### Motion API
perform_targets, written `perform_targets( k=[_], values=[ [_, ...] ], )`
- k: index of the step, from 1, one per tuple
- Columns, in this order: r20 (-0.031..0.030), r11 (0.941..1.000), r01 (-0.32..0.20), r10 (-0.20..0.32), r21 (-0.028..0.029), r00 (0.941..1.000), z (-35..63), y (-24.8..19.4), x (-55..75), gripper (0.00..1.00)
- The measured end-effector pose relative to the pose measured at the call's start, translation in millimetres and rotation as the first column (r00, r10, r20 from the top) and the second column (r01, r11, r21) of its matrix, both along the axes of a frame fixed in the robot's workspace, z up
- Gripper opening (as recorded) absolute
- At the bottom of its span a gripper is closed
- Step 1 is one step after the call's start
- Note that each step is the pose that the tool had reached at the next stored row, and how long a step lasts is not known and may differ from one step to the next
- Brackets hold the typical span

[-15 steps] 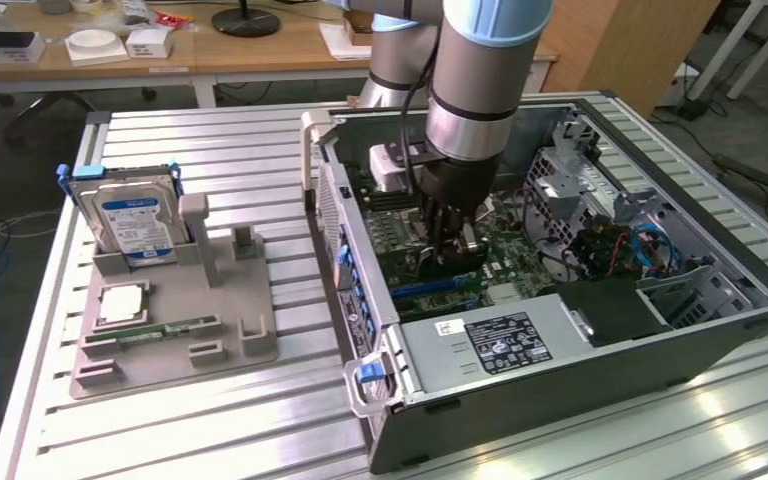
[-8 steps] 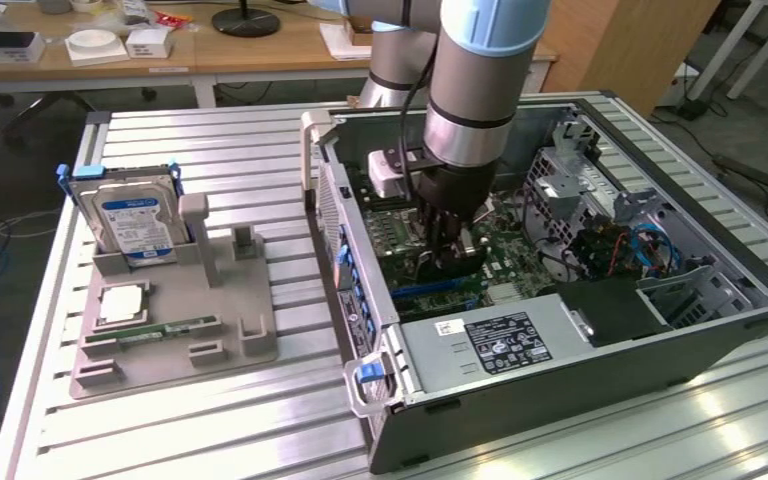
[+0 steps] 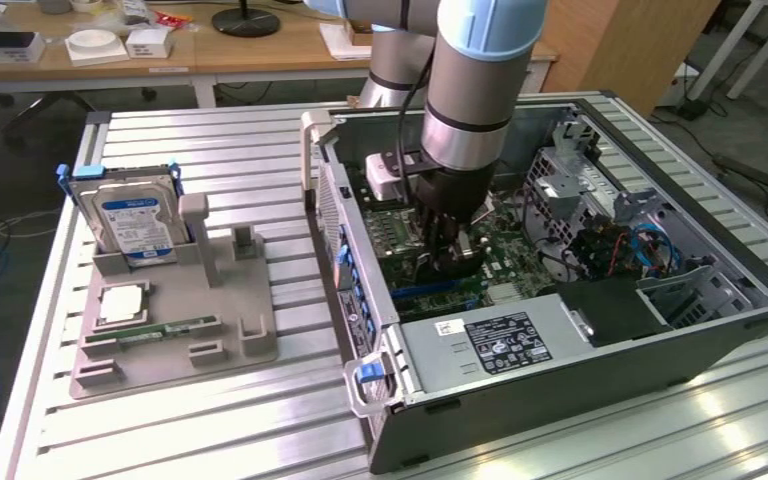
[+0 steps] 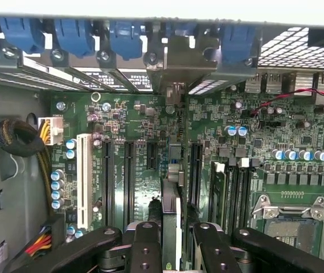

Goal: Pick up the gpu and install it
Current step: 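Insert the gpu into the slot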

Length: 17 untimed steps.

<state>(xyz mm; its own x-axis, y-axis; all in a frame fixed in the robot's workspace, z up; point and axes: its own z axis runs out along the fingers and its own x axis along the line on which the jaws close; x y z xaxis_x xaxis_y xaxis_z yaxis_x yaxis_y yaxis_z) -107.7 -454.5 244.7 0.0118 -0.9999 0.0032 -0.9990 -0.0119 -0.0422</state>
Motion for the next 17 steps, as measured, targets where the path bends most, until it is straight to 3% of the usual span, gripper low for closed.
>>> perform_targets(
  k=[17],
  values=[
    [-0.0001, 1.0000, 0.000, 0.000, 0.0004, 1.0000, -3.5, 0.0, -0.2, 0.26]
  ],
)
